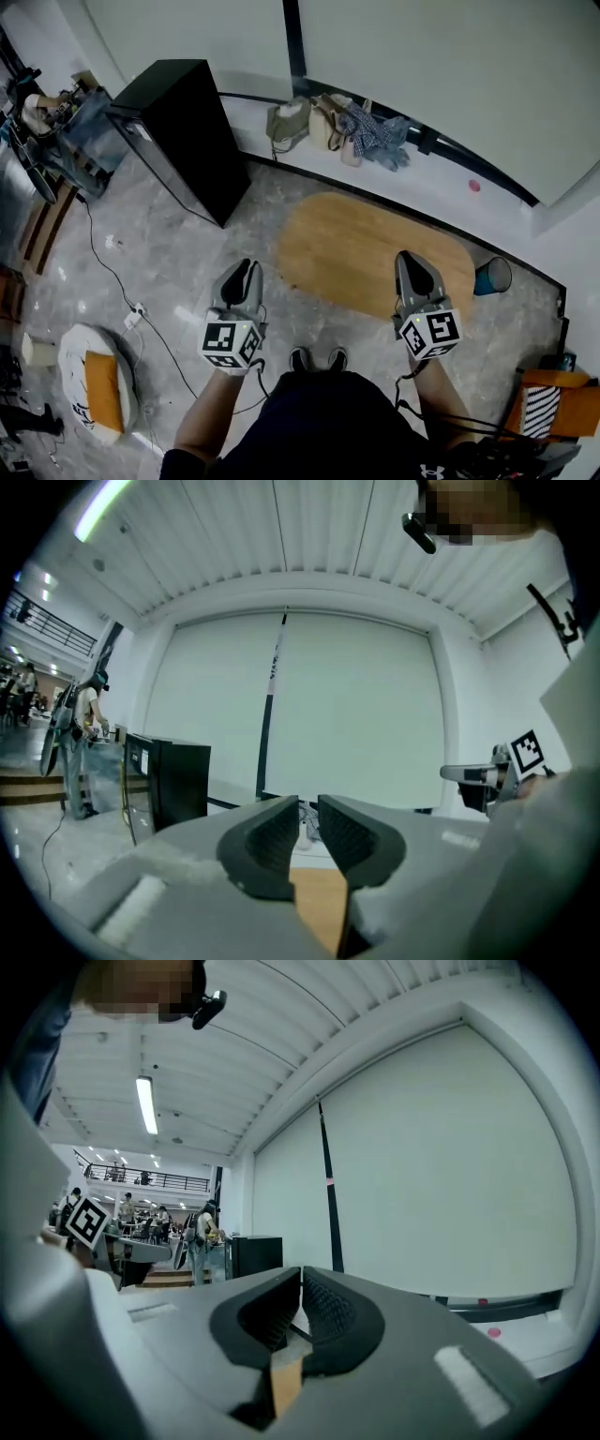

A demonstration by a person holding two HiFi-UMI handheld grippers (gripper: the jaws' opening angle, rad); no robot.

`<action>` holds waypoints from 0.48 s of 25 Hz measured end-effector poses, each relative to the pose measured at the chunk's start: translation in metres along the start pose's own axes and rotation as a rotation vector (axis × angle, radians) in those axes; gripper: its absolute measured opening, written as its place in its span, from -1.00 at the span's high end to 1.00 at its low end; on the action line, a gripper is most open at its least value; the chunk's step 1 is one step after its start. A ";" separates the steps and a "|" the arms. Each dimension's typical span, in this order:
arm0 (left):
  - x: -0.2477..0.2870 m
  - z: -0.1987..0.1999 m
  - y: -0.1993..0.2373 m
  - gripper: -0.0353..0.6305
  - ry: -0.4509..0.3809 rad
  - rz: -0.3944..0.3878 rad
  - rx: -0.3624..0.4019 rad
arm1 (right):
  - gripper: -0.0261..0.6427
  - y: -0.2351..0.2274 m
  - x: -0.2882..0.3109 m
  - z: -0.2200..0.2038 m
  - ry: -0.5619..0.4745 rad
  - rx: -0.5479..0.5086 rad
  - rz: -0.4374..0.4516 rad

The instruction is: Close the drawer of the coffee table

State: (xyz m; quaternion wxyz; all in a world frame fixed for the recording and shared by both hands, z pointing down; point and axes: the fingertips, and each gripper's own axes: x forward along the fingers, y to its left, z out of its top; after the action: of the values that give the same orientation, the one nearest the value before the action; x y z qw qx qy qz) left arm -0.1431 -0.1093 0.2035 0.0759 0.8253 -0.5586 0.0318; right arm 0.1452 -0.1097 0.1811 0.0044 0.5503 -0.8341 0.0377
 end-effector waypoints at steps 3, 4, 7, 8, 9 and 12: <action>-0.004 0.022 0.000 0.68 -0.054 0.016 0.008 | 0.90 0.002 -0.003 0.016 -0.037 -0.013 -0.013; -0.005 0.029 -0.001 0.68 -0.070 0.017 0.015 | 0.92 0.004 -0.003 0.022 -0.054 -0.019 -0.009; -0.004 0.053 -0.005 0.68 -0.118 0.017 0.038 | 0.93 0.013 -0.003 0.036 -0.085 -0.048 0.005; -0.004 0.060 -0.004 0.68 -0.133 0.020 0.044 | 0.93 0.015 -0.003 0.039 -0.087 -0.058 0.008; -0.005 0.067 -0.003 0.68 -0.147 0.025 0.051 | 0.93 0.018 -0.002 0.042 -0.089 -0.064 0.010; -0.009 0.082 0.004 0.68 -0.170 0.042 0.060 | 0.93 0.022 -0.003 0.050 -0.098 -0.072 0.011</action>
State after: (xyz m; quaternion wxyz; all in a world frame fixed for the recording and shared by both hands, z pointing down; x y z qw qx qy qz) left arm -0.1532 -0.1157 0.1215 0.0025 0.8149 -0.5792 -0.0201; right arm 0.1280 -0.1015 0.1294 -0.0170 0.5464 -0.8371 -0.0193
